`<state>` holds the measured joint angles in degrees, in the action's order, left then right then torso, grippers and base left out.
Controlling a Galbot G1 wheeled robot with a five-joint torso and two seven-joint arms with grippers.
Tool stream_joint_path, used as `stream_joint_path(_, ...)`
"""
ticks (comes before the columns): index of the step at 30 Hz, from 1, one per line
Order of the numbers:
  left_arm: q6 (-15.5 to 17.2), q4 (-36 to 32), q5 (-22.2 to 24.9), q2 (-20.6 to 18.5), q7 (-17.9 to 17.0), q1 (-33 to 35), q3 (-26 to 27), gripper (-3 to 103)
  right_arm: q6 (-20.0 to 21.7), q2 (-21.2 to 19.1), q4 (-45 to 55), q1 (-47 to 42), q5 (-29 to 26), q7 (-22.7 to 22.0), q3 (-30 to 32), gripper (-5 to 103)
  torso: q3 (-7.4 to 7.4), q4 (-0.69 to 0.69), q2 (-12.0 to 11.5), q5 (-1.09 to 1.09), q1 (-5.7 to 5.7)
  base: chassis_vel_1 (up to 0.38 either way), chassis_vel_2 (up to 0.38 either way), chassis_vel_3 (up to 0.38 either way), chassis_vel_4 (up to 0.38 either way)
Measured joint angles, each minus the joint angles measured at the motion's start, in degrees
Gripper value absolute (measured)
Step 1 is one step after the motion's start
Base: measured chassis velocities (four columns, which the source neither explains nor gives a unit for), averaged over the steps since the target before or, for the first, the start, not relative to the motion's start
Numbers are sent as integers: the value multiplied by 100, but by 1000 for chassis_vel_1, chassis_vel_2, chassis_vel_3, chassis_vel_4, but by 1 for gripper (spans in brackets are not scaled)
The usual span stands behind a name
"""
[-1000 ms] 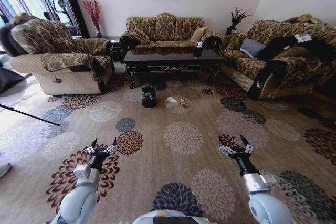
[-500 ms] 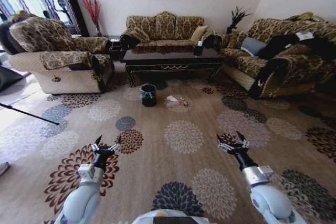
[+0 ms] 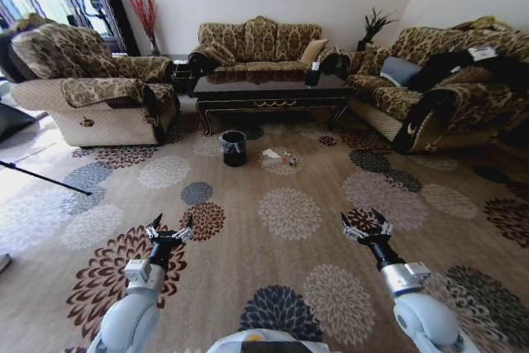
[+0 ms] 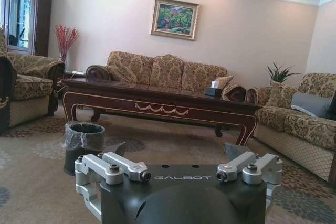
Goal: Move to the front of the table and pick up the trash from the floor, then place it into the trash bin.
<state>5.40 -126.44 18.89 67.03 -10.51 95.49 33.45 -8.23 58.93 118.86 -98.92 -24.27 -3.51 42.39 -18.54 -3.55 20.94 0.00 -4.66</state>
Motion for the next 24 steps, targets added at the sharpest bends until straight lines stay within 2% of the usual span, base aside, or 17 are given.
stream_joint_path(9, 0, 29, 30, 5, -18, 54, 10, 100, -21, 89, 72, -48, 7, -3, 70, 100, 108, 0, -169, 0, 60, 0, 0, 0, 0)
stream_joint_path(24, -21, 18, 46, 40, -25, 112, 81, 100, -82, 211, 238, -166, 113, -30, 110, 100, 370, 0, -548, 0, 178, 0, 0, 0, 0)
